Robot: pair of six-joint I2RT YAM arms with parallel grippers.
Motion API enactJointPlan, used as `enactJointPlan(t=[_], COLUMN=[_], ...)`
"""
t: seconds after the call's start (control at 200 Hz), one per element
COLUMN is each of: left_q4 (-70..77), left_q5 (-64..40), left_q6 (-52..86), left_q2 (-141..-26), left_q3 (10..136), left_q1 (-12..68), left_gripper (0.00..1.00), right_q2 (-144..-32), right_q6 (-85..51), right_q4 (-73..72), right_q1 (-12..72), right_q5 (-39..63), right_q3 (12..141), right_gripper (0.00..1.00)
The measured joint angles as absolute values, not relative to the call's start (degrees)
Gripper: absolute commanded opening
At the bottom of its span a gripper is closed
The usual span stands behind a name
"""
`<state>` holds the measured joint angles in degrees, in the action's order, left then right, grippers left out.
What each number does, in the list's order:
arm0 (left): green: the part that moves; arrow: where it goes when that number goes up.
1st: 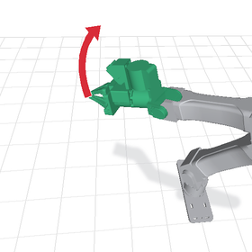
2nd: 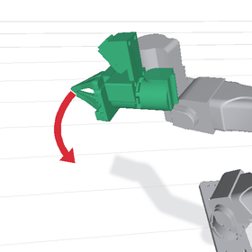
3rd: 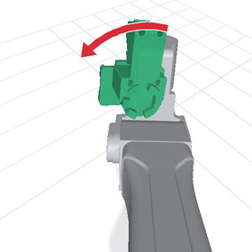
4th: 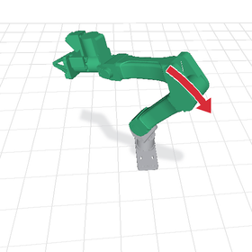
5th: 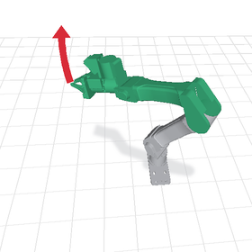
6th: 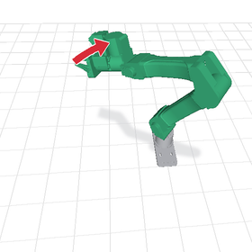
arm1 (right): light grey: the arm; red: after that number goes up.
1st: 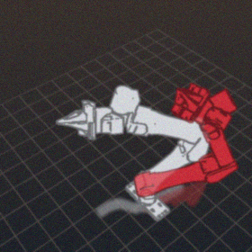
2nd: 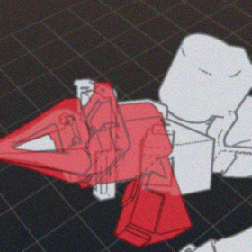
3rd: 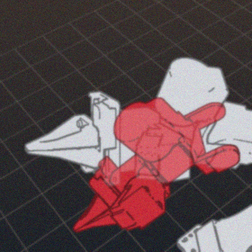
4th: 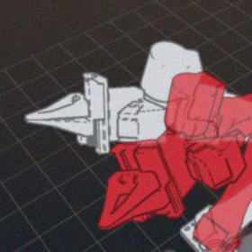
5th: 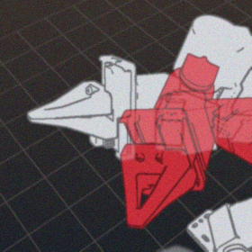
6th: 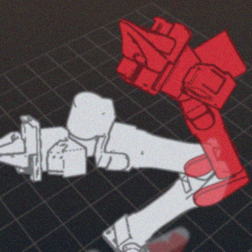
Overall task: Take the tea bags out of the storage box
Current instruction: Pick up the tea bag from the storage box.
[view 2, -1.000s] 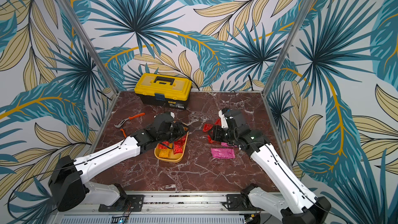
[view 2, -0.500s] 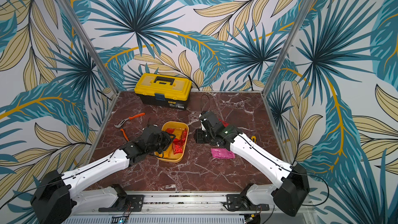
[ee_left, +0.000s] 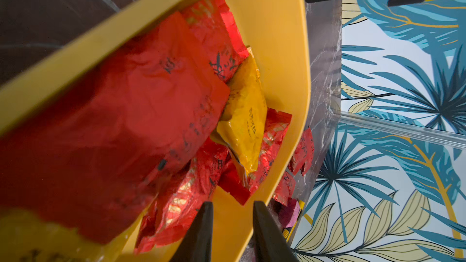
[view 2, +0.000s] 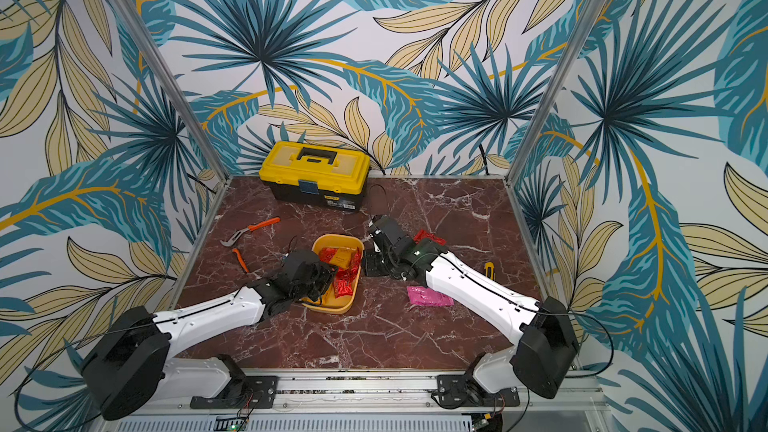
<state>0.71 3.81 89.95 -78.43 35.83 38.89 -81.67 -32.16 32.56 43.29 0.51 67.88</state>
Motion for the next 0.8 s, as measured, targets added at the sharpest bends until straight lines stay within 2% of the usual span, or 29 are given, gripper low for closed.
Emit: enactJointPlan(t=[0.346,0.591,0.801], left_q4=[2.8,2.4,2.8], left_q5=[4.1,5.9,6.0], left_q6=[89.8,89.3,88.9], left_q2=[-82.3,-80.3,-83.0], left_q3=[37.3,38.3,39.8], left_q1=[39.0,39.6,39.6], left_gripper=[0.31,0.31,0.29], right_q2=[-76.8,-76.7,-76.7], right_q6=[-32.2,-32.2,-32.2], right_q4=[31.9,31.9,31.8], right_q1=[43.3,43.3,43.3], right_q5=[-0.7,-0.7,-0.7], right_q3=[63.8,63.5,63.7], right_gripper=[0.45,0.45,0.45])
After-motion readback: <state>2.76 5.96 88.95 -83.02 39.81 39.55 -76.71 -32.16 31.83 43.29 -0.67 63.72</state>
